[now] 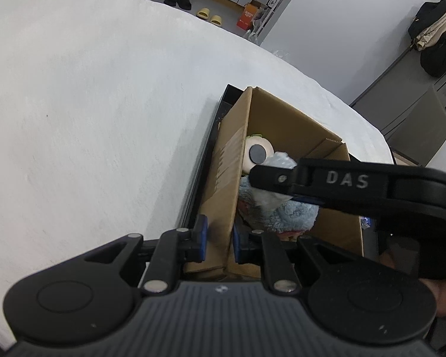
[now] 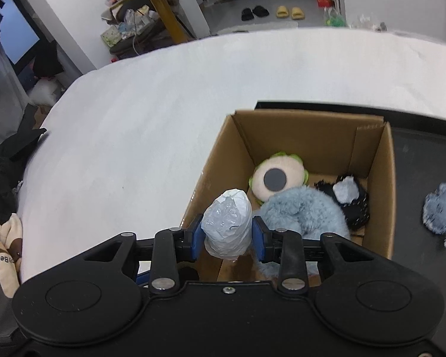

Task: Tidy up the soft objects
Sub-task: 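Carry the white wrapped item with the right tool and release it in the box, then withdraw the right tool and move it over the grey-blue knitted plush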

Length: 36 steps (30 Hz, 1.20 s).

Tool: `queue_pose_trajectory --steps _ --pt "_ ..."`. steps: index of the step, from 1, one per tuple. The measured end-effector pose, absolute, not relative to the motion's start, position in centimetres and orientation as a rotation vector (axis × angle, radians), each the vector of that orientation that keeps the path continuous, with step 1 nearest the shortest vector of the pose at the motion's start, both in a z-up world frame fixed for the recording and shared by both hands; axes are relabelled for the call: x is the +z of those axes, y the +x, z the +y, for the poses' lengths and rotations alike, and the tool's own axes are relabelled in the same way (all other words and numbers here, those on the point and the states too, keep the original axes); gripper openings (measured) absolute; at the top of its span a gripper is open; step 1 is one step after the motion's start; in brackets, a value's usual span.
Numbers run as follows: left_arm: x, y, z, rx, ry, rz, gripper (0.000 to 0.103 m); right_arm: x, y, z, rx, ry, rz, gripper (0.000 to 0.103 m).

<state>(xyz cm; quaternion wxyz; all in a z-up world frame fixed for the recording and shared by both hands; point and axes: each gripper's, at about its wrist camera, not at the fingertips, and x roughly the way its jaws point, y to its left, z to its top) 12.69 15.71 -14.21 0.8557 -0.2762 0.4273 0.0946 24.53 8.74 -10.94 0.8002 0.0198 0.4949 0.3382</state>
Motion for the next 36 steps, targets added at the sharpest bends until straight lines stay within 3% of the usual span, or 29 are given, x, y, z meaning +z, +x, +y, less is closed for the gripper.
queue_pose_trajectory --steps 7,14,23,29,36 --pt "-14.5 12.8 16.3 0.195 -0.606 0.903 0.016 -12.1 25.1 8.9 0.704 0.100 1.125 0.036" --pt "-14.3 13.0 16.1 0.206 -0.599 0.908 0.017 -11.5 24.8 8.5 0.722 0.133 1.114 0.050" --pt "-13.4 13.1 15.0 0.245 -0.535 0.915 0.019 -10.4 24.2 6.6 0.712 0.108 1.070 0.051" --pt "-12.9 13.0 14.2 0.258 -0.504 0.908 0.035 -10.6 23.7 5.8 0.720 0.084 1.058 0.053" --pt "-12.7 13.4 13.4 0.289 -0.466 0.914 0.044 -10.4 23.6 4.2 0.719 0.085 1.025 0.061"
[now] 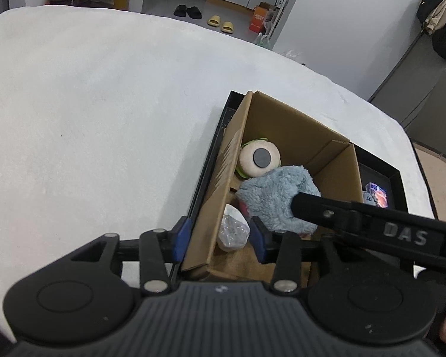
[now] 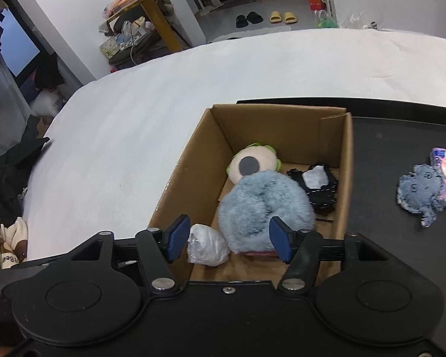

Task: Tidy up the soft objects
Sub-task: 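Withdraw the right tool and move it over the grey-blue knitted plush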

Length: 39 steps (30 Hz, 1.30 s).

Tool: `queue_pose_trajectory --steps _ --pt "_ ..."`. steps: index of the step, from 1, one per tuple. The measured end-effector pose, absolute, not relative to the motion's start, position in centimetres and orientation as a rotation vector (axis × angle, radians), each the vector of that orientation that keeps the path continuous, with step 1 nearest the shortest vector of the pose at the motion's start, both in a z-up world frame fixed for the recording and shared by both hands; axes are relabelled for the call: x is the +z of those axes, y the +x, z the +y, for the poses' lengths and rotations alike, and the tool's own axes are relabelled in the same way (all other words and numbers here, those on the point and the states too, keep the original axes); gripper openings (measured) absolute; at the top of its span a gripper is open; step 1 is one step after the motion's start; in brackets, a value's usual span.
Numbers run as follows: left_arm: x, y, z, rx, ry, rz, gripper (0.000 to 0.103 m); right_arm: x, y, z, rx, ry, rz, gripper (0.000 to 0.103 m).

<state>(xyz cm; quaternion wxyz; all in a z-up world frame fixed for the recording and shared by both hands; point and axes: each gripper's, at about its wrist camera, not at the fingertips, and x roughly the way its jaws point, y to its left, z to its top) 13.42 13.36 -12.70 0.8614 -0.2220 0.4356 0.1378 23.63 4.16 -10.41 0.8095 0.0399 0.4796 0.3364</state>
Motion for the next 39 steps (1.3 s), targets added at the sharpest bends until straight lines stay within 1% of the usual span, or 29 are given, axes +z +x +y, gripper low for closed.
queue_pose_trajectory --steps 2,6,10,11,12,14,17,23,27,28,31,39 --pt "-12.6 13.5 13.2 0.302 -0.457 0.917 0.048 -10.2 23.6 3.5 0.715 0.089 1.013 0.063" --pt "-12.3 13.4 12.8 0.323 -0.433 0.913 0.051 -9.8 23.4 2.6 0.709 0.089 0.979 0.063" --pt "-11.6 13.3 12.3 0.326 -0.414 0.905 0.059 -9.5 23.4 1.7 0.698 0.089 0.961 0.064" --pt "-11.4 13.3 12.2 0.327 -0.410 0.903 0.060 -9.4 23.4 1.5 0.690 0.087 0.955 0.066" --pt "-11.4 13.2 12.2 0.329 -0.406 0.902 0.060 -9.2 23.4 1.1 0.683 0.089 0.948 0.068" --pt "-11.2 13.2 12.1 0.335 -0.394 0.900 0.061 -9.0 23.3 0.5 0.677 0.107 0.935 0.078" --pt "-11.1 13.2 12.1 0.357 -0.374 0.895 0.063 -8.6 23.0 -0.6 0.680 0.123 0.911 0.084" --pt "-10.5 13.4 11.4 0.374 -0.363 0.891 0.068 -8.3 23.0 -2.3 0.677 0.126 0.878 0.085" --pt "-10.2 13.5 10.7 0.381 -0.343 0.888 0.069 -8.3 23.1 -3.5 0.667 0.137 0.868 0.086" --pt "-10.1 13.5 10.6 0.387 -0.342 0.889 0.069 -8.3 23.1 -3.8 0.666 0.141 0.863 0.087" --pt "-10.0 13.6 10.1 0.393 -0.344 0.892 0.070 -8.1 22.9 -4.8 0.649 0.142 0.830 0.098" --pt "-9.6 14.0 8.8 0.394 -0.319 0.890 0.072 -8.5 23.1 -7.3 0.625 0.137 0.814 0.100"
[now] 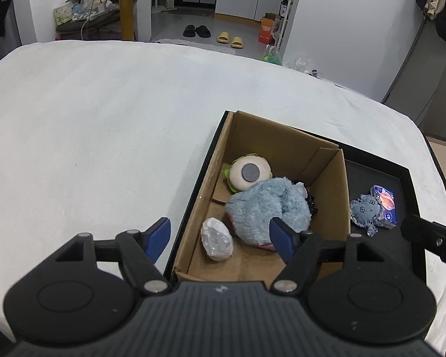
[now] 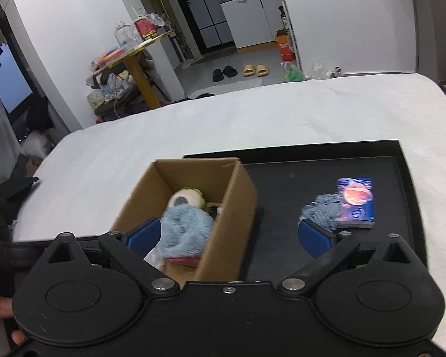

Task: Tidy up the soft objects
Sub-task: 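Withdraw the right tool and move it over the grey-blue knitted plush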

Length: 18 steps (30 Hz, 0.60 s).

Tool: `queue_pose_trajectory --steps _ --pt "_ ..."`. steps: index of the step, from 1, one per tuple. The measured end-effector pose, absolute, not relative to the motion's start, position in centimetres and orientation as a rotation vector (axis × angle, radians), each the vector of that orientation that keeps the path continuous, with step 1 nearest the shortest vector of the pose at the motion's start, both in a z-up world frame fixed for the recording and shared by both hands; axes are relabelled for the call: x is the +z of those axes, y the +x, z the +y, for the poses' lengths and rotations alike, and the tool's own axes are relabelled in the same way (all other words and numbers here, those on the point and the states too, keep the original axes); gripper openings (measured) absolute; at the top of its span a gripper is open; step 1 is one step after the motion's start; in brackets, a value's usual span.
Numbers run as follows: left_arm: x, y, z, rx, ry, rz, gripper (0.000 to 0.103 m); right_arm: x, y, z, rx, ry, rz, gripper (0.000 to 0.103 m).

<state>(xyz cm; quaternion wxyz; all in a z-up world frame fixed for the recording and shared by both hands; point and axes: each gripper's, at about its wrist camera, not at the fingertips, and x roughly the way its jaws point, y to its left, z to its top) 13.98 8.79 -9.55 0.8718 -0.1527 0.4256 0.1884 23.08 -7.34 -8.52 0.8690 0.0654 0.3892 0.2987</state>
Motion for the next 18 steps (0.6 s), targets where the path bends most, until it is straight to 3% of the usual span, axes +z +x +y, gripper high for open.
queue_pose_trajectory --steps 18 --pt "-9.3 14.9 8.0 0.330 -0.270 0.890 0.073 -9.8 23.1 -13.4 0.509 0.119 0.822 0.103"
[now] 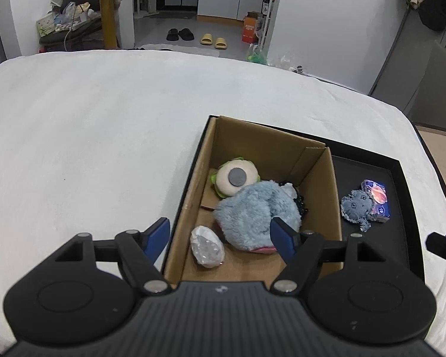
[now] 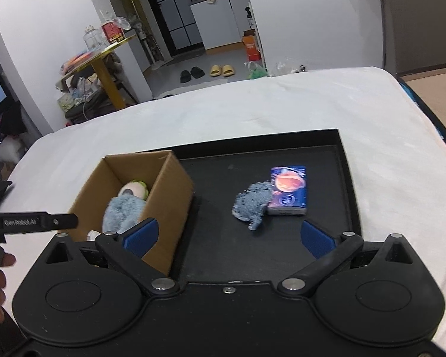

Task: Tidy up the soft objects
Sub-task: 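Withdraw the right tool and move it over the grey-blue knitted plush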

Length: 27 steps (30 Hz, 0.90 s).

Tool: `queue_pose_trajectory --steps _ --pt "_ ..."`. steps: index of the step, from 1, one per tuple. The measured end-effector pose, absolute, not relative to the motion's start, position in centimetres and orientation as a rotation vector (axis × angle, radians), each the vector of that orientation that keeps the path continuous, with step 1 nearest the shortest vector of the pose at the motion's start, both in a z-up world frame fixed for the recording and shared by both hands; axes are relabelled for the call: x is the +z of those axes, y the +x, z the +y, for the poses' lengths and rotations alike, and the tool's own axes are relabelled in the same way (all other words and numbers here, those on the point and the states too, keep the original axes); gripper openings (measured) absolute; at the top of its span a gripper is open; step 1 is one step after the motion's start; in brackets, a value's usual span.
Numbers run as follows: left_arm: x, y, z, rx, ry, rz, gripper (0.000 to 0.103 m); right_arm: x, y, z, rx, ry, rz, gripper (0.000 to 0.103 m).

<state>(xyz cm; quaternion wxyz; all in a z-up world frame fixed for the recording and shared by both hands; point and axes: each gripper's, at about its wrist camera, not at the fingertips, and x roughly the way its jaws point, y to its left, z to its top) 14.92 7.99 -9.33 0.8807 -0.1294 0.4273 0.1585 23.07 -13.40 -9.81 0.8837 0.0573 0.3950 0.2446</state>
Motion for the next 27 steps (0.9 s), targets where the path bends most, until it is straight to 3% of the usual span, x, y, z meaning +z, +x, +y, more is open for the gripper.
queue_pose_trajectory --steps 13,27 --pt "-9.9 14.4 10.0 0.335 -0.265 0.898 0.073 -11.3 24.4 -13.8 0.486 0.137 0.814 0.101" --pt "-11.2 15.1 11.7 0.317 -0.304 0.898 0.073 -14.4 26.4 -12.1 0.442 0.148 0.838 0.069"
